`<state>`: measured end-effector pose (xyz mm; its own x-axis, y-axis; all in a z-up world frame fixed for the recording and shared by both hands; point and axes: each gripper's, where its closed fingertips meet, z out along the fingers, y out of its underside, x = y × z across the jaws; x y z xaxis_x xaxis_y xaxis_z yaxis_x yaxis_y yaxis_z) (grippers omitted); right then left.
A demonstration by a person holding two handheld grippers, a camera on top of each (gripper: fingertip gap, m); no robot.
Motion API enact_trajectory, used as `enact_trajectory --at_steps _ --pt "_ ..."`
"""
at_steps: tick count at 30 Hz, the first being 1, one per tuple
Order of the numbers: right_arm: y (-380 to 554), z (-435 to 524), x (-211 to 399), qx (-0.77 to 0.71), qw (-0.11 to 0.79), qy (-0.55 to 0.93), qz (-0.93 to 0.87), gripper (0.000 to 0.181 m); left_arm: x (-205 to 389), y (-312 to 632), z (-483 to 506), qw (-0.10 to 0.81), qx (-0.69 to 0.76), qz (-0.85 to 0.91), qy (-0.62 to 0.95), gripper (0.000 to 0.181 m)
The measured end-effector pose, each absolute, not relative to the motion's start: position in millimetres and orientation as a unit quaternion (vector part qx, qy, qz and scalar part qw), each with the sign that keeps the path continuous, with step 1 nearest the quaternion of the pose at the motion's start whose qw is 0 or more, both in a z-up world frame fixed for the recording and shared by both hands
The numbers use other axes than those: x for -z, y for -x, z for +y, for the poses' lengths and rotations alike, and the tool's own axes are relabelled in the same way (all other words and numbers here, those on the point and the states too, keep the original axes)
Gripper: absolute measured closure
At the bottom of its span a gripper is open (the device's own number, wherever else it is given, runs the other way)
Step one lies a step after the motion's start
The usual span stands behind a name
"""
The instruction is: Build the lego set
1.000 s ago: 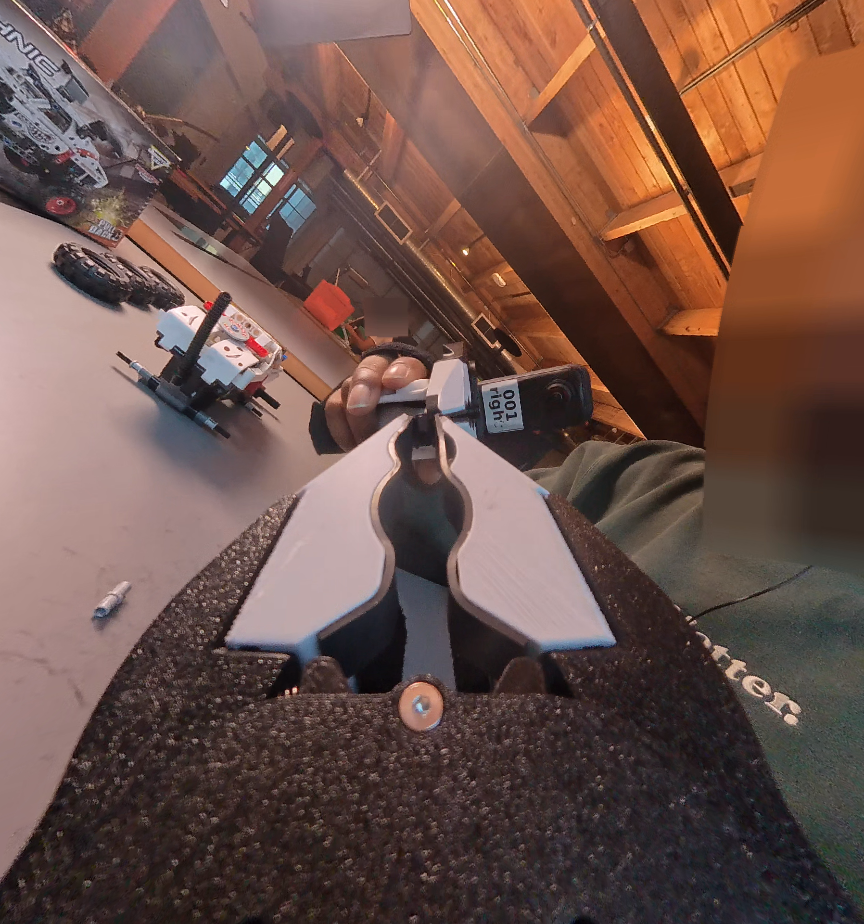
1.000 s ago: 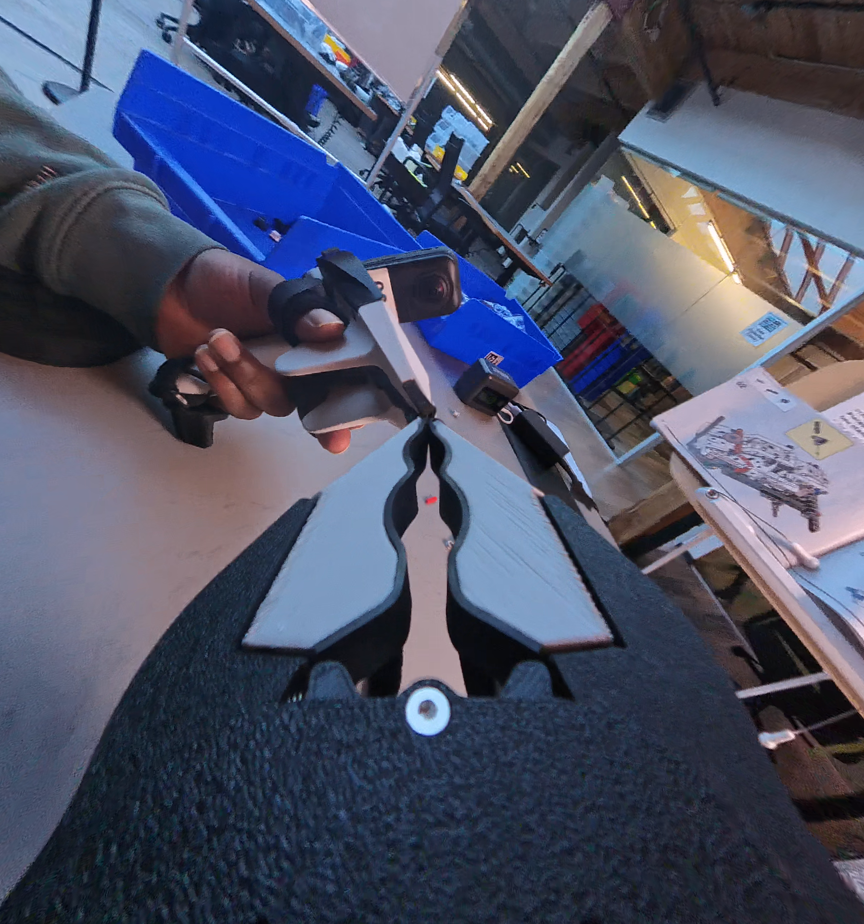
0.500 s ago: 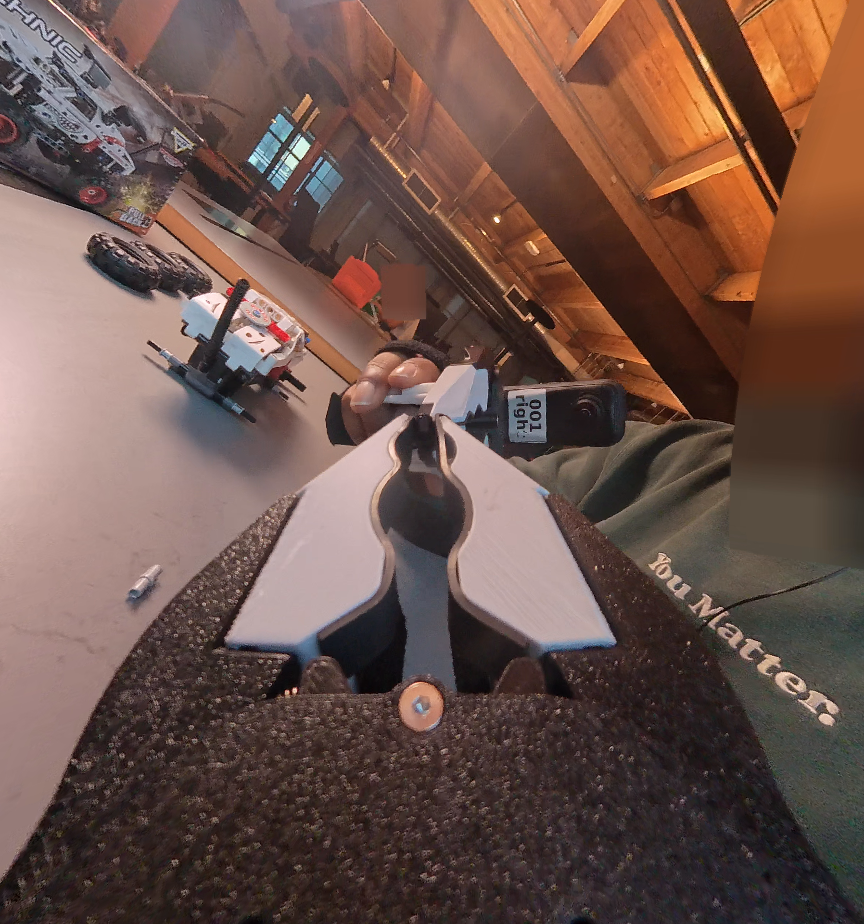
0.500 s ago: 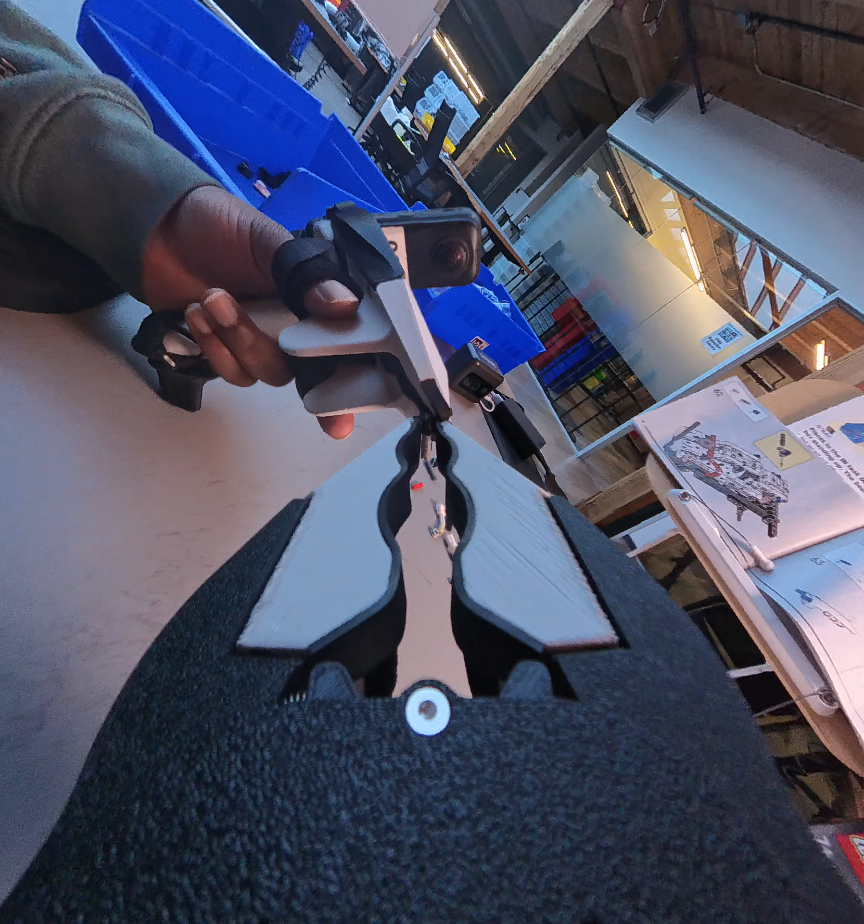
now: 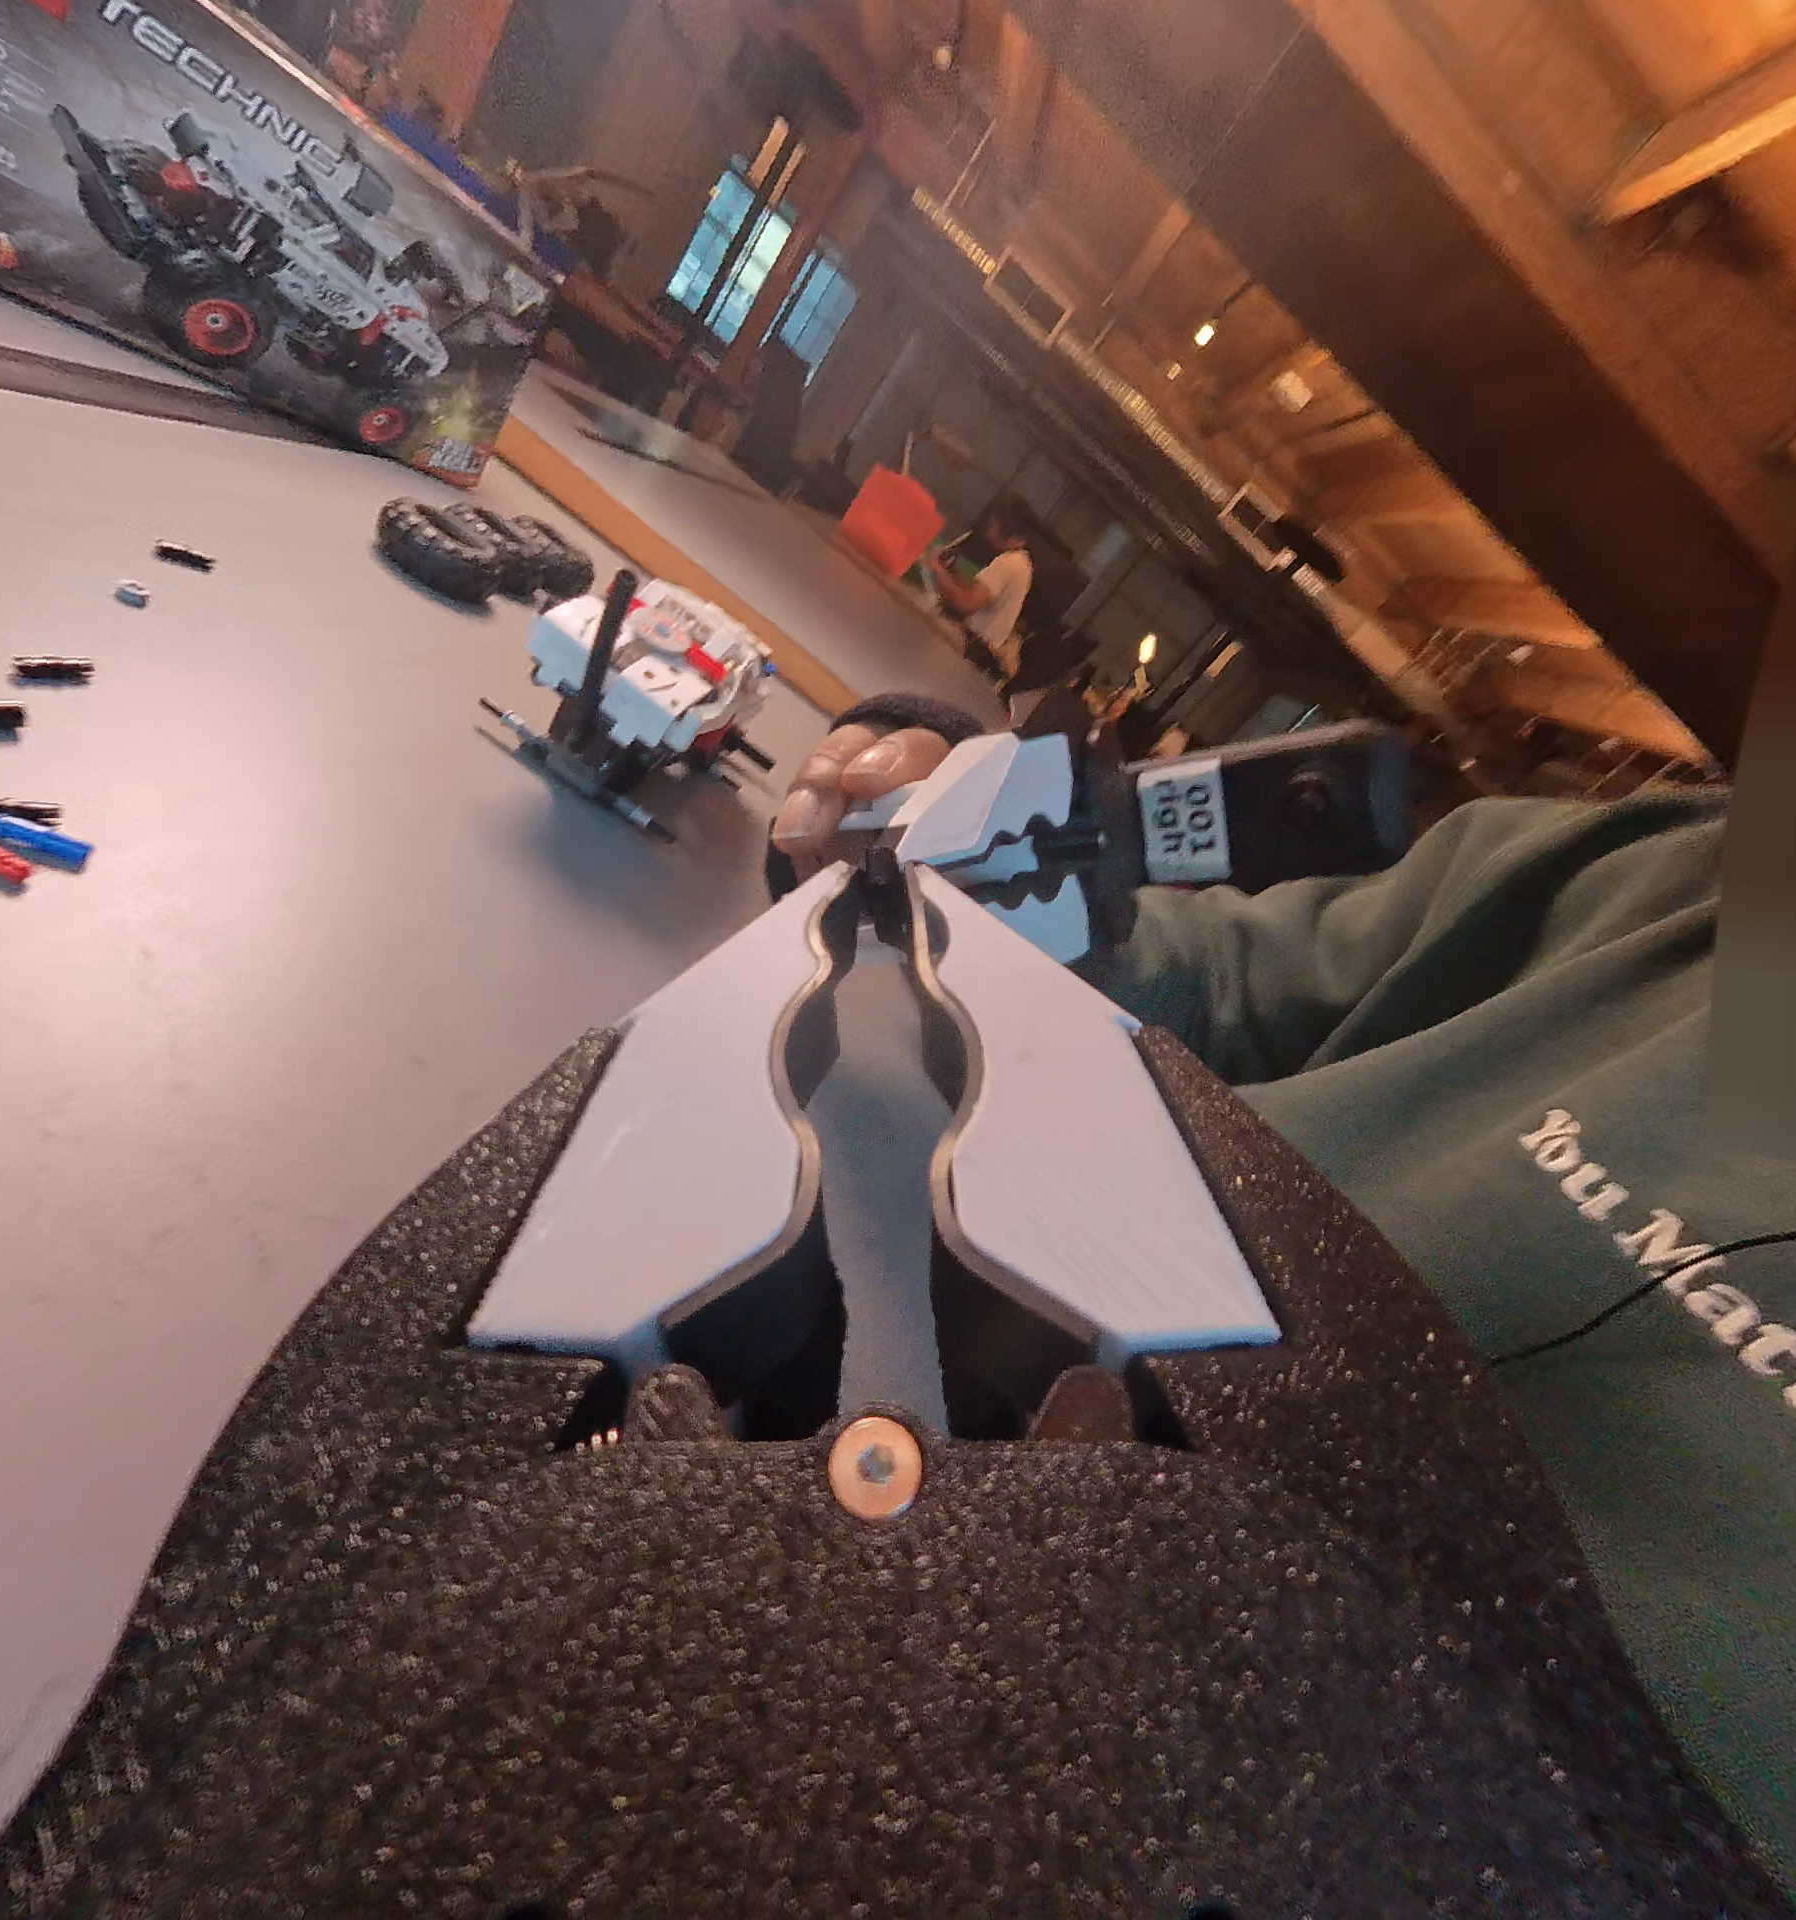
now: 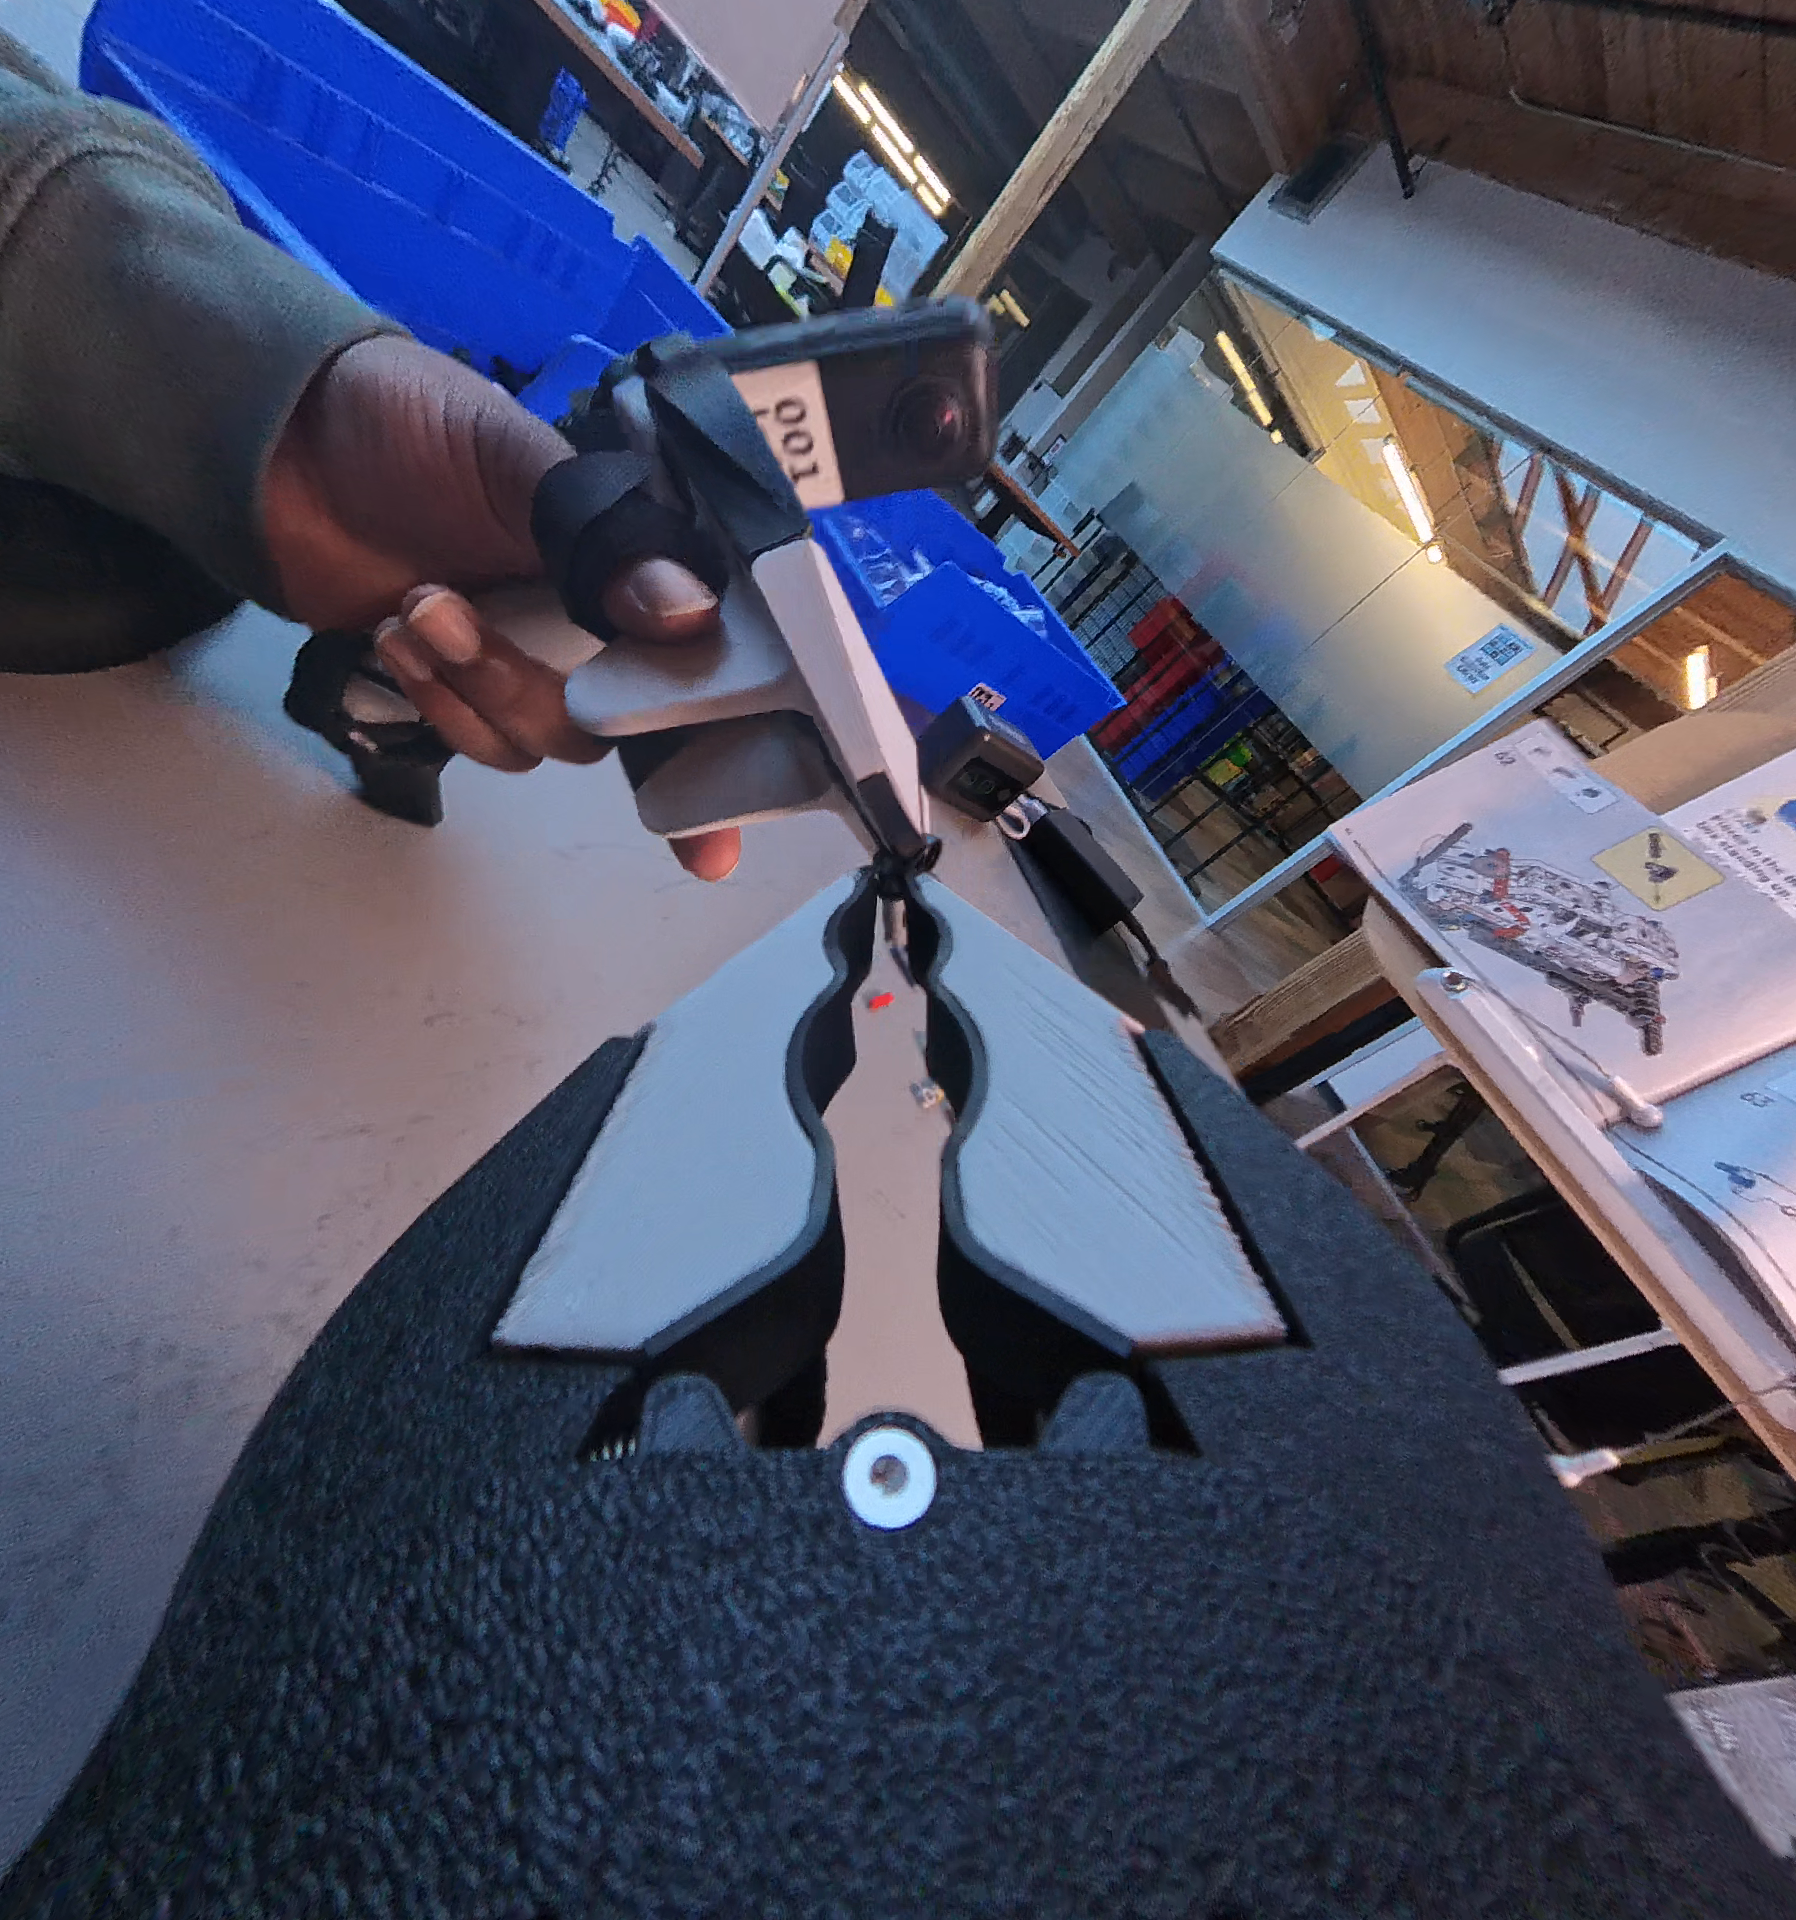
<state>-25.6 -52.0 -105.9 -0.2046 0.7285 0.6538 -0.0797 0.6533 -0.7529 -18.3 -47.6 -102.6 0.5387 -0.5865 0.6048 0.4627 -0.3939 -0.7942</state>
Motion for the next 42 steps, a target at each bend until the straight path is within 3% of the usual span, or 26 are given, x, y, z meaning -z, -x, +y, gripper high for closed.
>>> enact_trajectory --at_steps 5,9,14,20,26,30,38,42 --pt "26 -32 153 -0.326 0.461 0.307 -0.766 0.159 172 17 -50 0.464 0.212 0.207 0.835 0.174" --pt "22 -14 187 -0.303 0.381 0.378 -0.787 0.158 211 4 -54 0.399 0.152 0.273 0.862 0.174" --pt "23 -8 205 -0.281 0.341 0.410 -0.798 0.162 222 -2 -57 0.378 0.138 0.304 0.864 0.174" --pt "38 -10 213 -0.289 0.277 0.431 -0.808 0.162 222 0 -62 0.369 0.145 0.310 0.864 0.160" --pt "41 -19 224 -0.284 0.196 0.427 -0.836 0.165 206 26 -60 0.396 0.149 0.264 0.867 0.162" --pt "40 -25 225 -0.290 0.167 0.420 -0.843 0.177 206 40 -54 0.406 0.146 0.229 0.873 0.164" --pt "31 -52 192 -0.388 0.241 0.322 -0.829 0.178 191 25 -52 0.441 0.184 0.235 0.846 0.164" --pt "26 -57 178 -0.406 0.253 0.302 -0.825 0.177 179 15 -57 0.457 0.217 0.248 0.826 0.173"
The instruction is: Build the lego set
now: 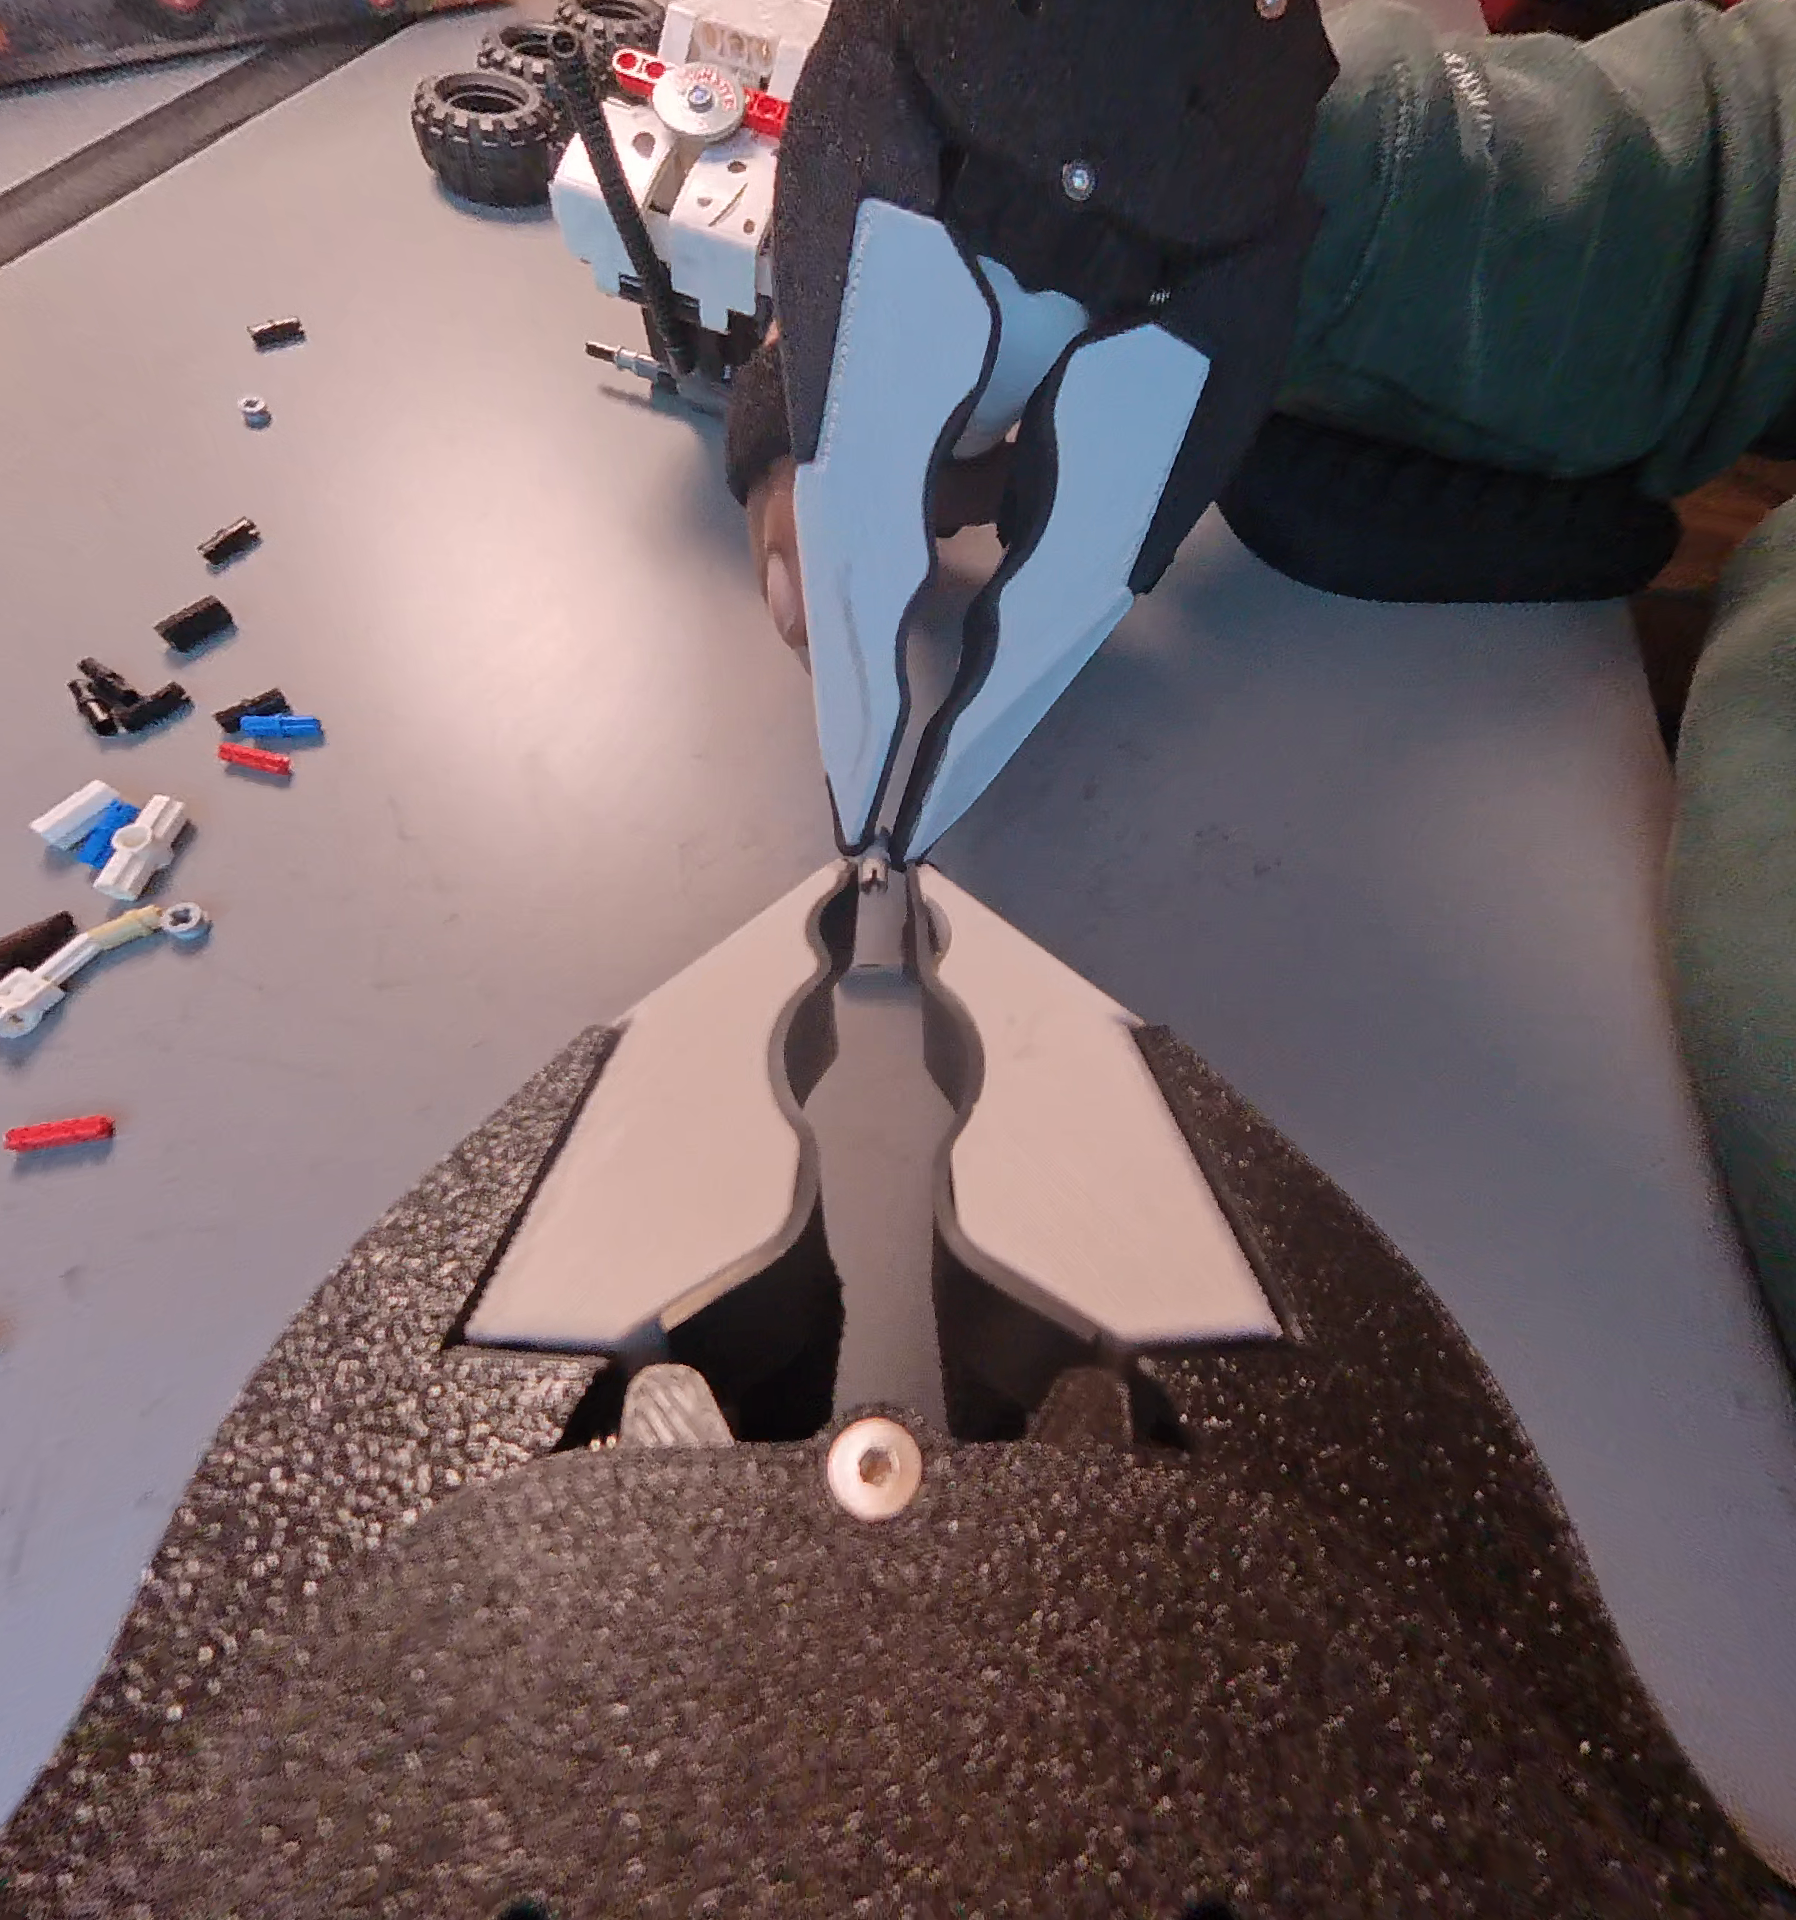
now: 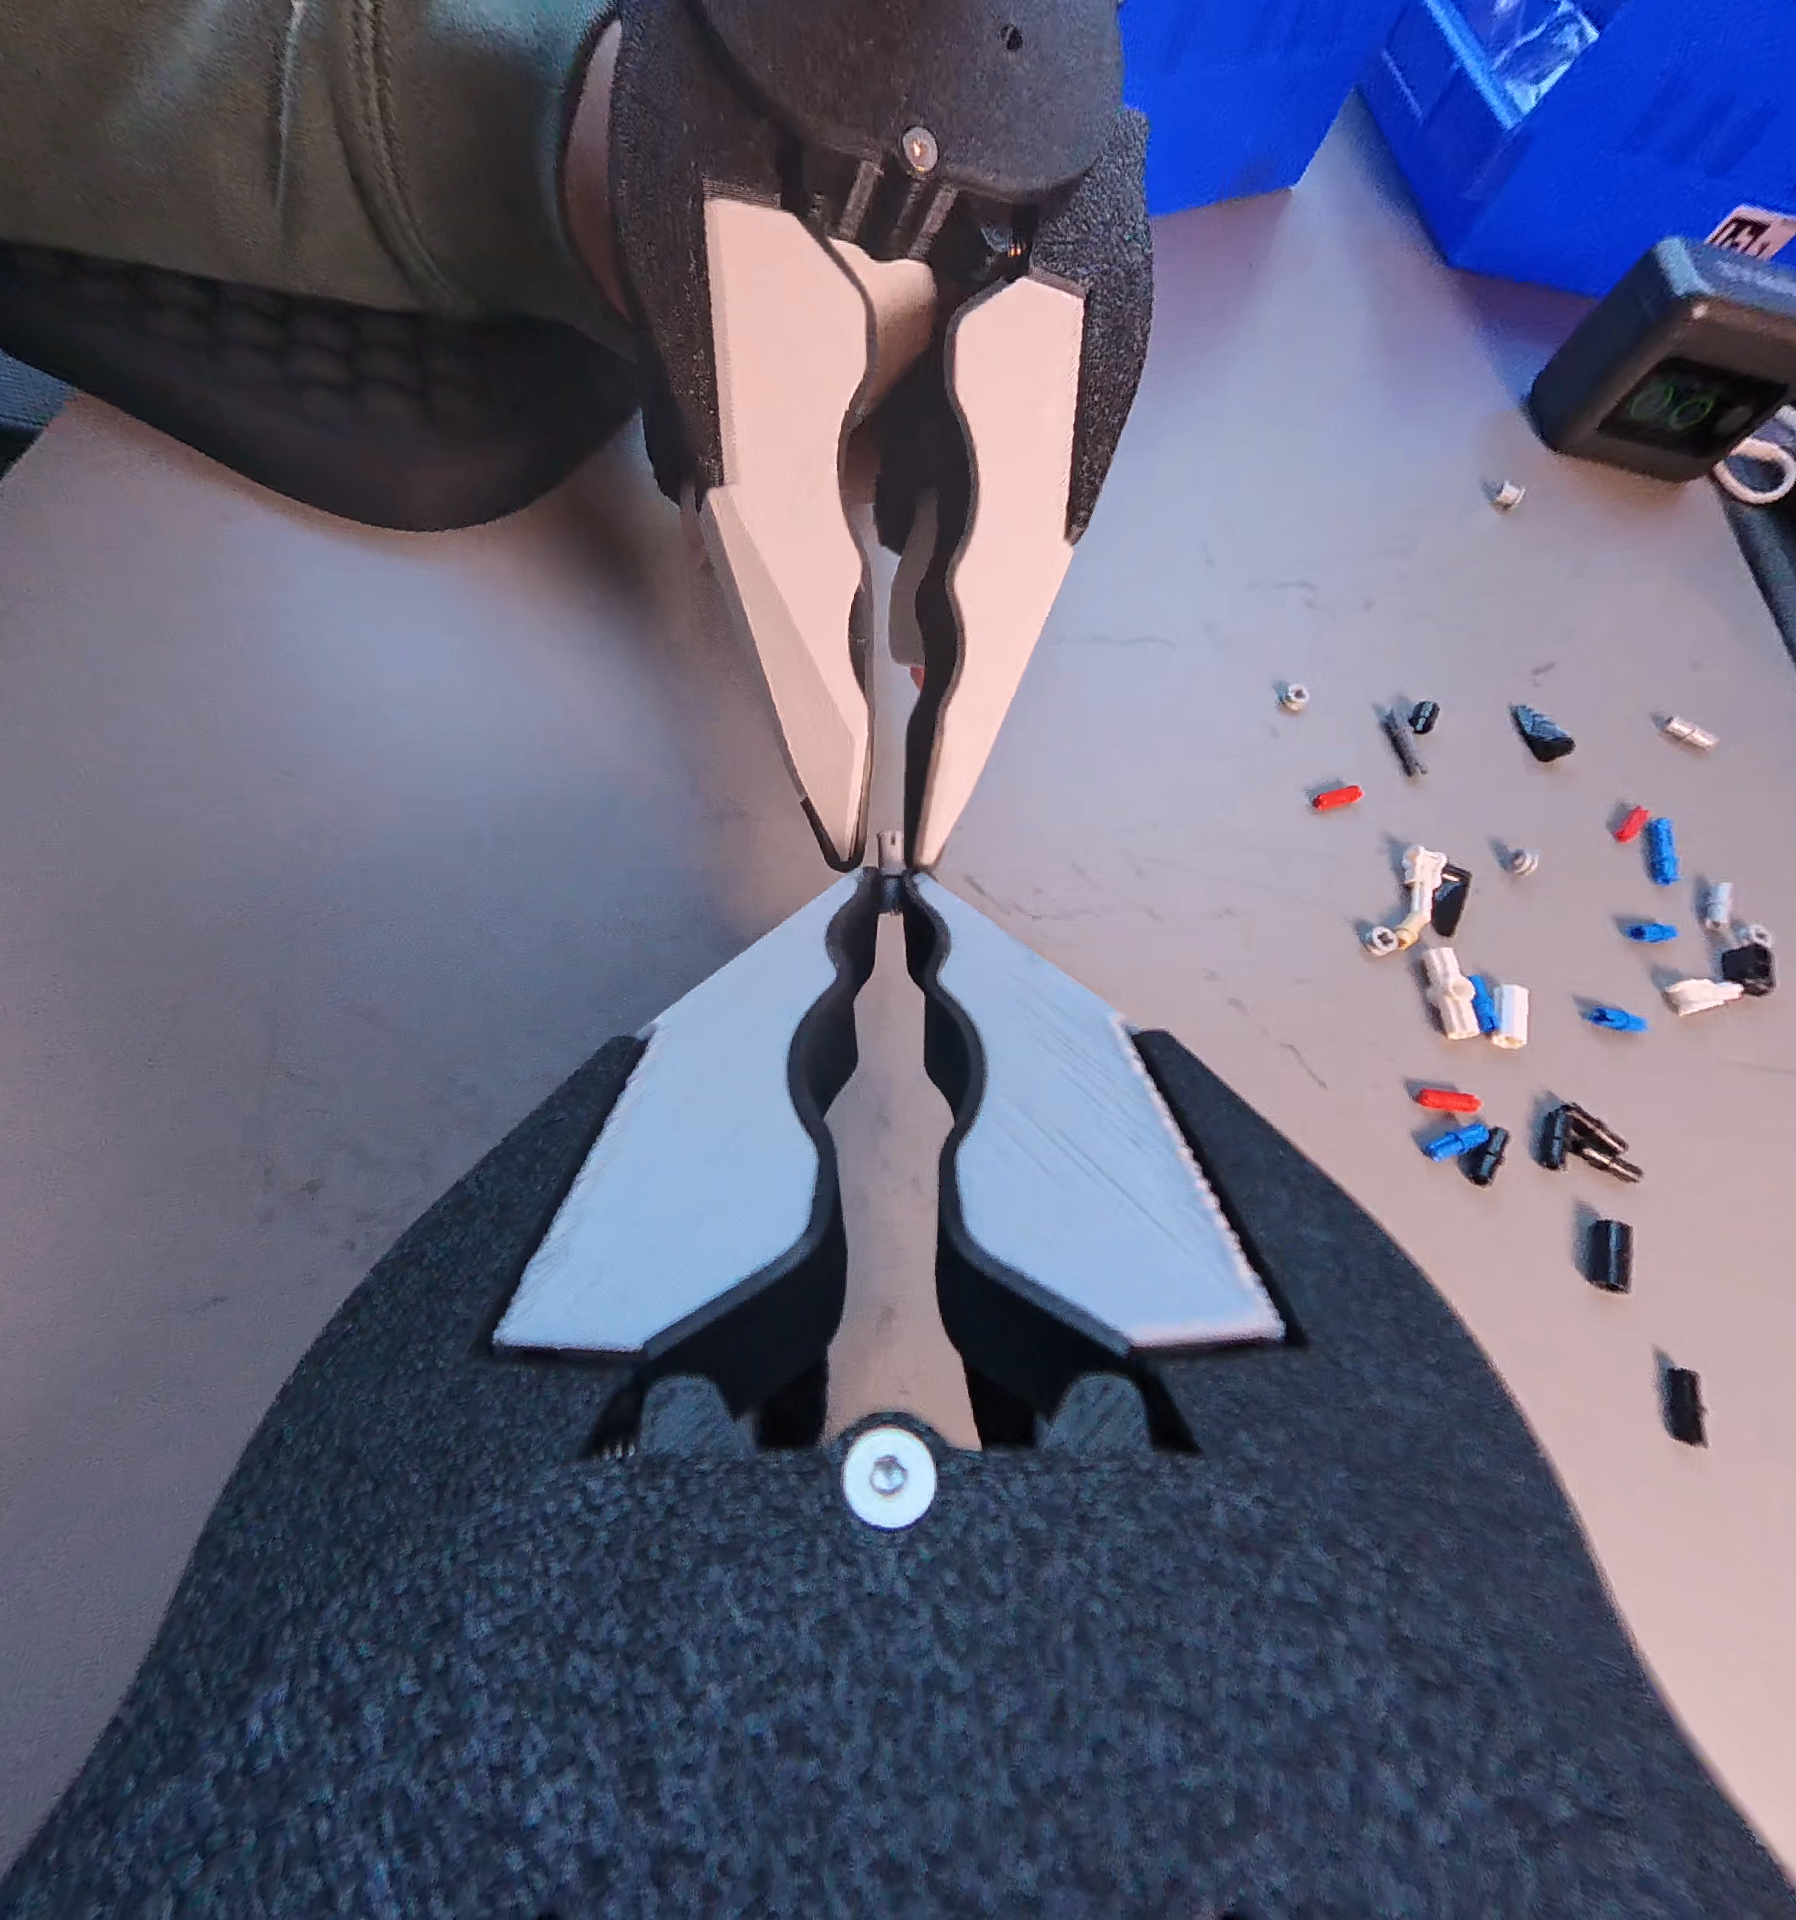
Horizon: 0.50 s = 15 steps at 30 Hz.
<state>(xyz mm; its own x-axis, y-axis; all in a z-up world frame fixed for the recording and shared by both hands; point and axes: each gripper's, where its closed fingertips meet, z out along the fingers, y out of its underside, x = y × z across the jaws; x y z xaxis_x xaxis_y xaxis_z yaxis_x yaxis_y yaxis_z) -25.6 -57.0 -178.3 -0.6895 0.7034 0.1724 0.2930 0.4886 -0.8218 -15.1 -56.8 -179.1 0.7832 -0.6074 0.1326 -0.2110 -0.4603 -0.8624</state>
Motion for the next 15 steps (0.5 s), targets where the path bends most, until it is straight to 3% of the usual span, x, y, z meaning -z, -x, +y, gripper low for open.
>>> enact_trajectory --at_steps 15 --pt "29 -56 158 -0.429 0.297 0.290 -0.802 0.177 156 19 -54 0.486 0.307 0.175 0.800 0.177"
